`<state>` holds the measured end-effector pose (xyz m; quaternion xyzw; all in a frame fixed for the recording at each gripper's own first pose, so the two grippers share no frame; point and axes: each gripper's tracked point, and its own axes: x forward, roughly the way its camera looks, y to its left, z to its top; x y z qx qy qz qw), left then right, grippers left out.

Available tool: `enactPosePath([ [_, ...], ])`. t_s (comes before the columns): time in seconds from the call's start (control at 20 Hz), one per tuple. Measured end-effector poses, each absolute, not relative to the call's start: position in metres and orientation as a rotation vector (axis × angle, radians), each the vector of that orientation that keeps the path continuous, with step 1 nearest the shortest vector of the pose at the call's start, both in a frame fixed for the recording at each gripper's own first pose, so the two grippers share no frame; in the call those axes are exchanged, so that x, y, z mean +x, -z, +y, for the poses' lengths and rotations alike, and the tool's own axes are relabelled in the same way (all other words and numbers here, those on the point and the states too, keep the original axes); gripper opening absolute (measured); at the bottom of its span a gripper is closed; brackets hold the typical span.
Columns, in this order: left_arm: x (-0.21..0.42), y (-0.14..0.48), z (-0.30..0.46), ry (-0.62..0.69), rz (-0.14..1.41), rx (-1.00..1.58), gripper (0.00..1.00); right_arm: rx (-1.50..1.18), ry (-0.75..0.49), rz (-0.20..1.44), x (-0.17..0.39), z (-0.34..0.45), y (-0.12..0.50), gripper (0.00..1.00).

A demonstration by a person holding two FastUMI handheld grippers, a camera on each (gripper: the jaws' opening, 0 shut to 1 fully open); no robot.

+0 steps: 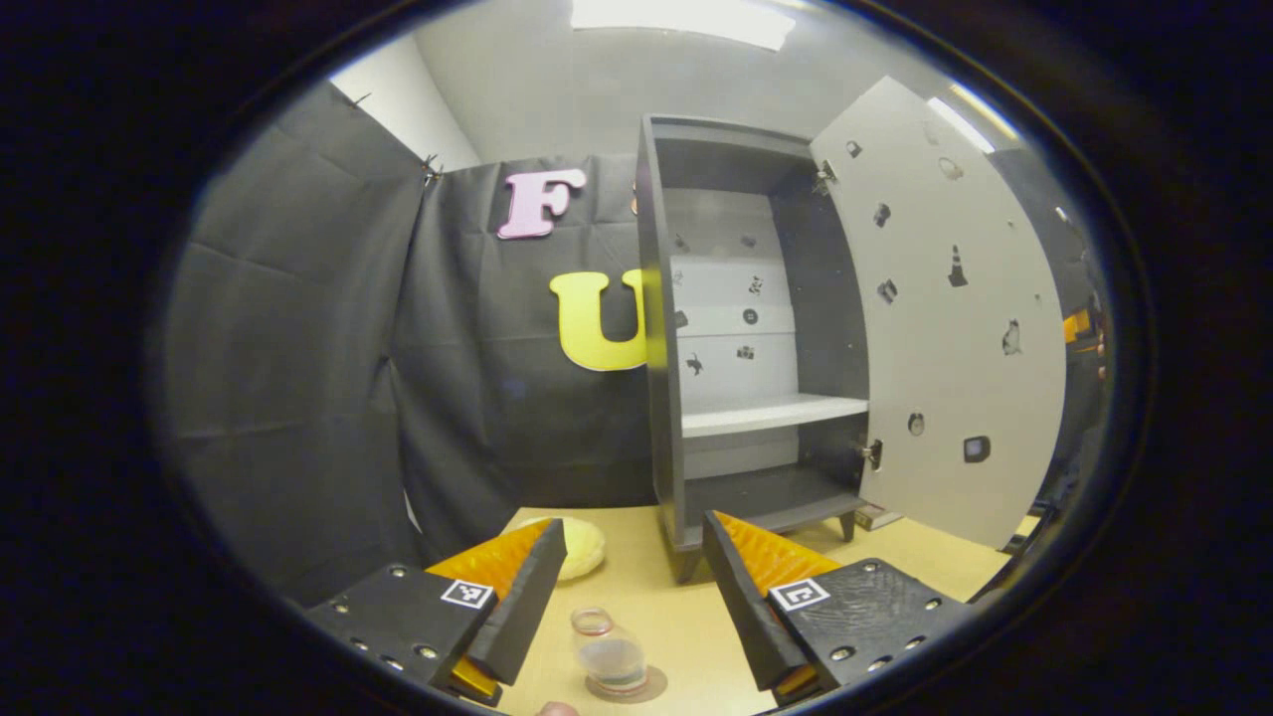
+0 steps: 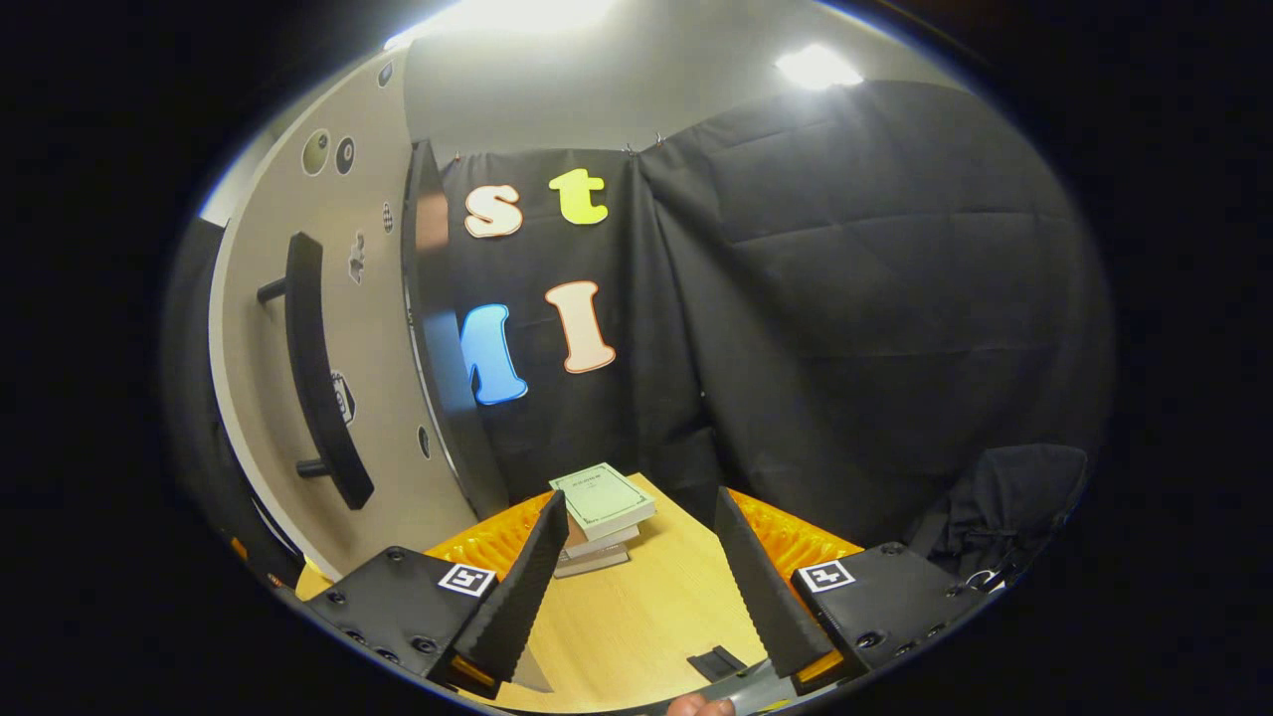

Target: Open the cabinet door with the right hand, grasp the bottle in the cabinet with the left hand and place it on the coaster, then close the cabinet door with the right hand.

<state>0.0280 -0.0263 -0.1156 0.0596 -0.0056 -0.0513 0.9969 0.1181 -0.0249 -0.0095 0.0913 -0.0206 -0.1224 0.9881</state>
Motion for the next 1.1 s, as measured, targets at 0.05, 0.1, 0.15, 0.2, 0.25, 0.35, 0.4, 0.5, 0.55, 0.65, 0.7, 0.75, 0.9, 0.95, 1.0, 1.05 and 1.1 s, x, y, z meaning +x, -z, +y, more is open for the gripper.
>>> enactPosePath([
  [0.05,0.023,0.105,-0.037,0.101,-0.001,0.120,0.82,0.159,0.236,-0.040,0.121,-0.029,0.005,0.87],
  [0.1,0.022,0.092,-0.048,0.098,0.002,0.117,0.82,0.127,0.220,-0.038,0.123,-0.032,0.002,0.87],
  [0.15,0.019,0.078,-0.059,0.092,-0.001,0.104,0.85,0.101,0.200,-0.046,0.125,-0.034,-0.004,0.87],
  [0.2,0.017,0.064,-0.071,0.093,-0.004,0.079,0.82,0.085,0.176,-0.063,0.126,-0.035,-0.016,0.87],
  [0.25,0.018,0.055,-0.085,0.096,0.003,0.042,0.85,0.087,0.153,-0.071,0.129,-0.034,-0.024,0.95],
  [0.35,0.014,0.046,-0.110,0.109,0.033,-0.025,0.82,0.102,0.061,-0.062,0.136,-0.018,-0.035,0.95],
  [0.4,0.012,0.039,-0.115,0.099,0.042,-0.049,0.87,0.105,0.017,-0.052,0.140,-0.011,-0.040,0.95],
  [0.5,0.007,0.031,-0.128,0.084,0.065,-0.079,0.85,0.096,-0.068,-0.038,0.142,0.000,-0.051,0.95],
  [0.55,0.002,0.030,-0.135,0.077,0.086,-0.082,0.84,0.087,-0.115,-0.026,0.143,0.008,-0.055,0.95],
  [0.65,-0.007,0.027,-0.139,0.043,0.101,-0.070,0.82,0.052,-0.189,0.023,0.147,0.017,-0.053,0.95],
  [0.7,-0.012,0.025,-0.143,0.027,0.106,-0.068,0.82,0.040,-0.223,0.041,0.147,0.020,-0.052,0.95],
  [0.75,-0.018,0.028,-0.150,0.014,0.107,-0.072,0.82,0.040,-0.253,0.050,0.146,0.024,-0.053,0.95],
  [0.9,-0.038,0.031,-0.159,-0.042,0.099,-0.101,0.82,0.066,-0.333,0.068,0.154,0.033,-0.058,0.95],
  [0.95,-0.045,0.034,-0.159,-0.066,0.099,-0.109,0.82,0.063,-0.348,0.082,0.156,0.035,-0.059,0.94],
  [1.0,-0.053,0.037,-0.157,-0.089,0.099,-0.110,0.82,0.052,-0.350,0.087,0.159,0.035,-0.060,0.94],
  [1.05,-0.060,0.039,-0.155,-0.108,0.100,-0.106,0.82,0.035,-0.353,0.083,0.160,0.035,-0.064,0.94],
  [1.1,-0.065,0.043,-0.155,-0.124,0.105,-0.098,0.82,0.022,-0.359,0.075,0.159,0.038,-0.066,0.95],
])
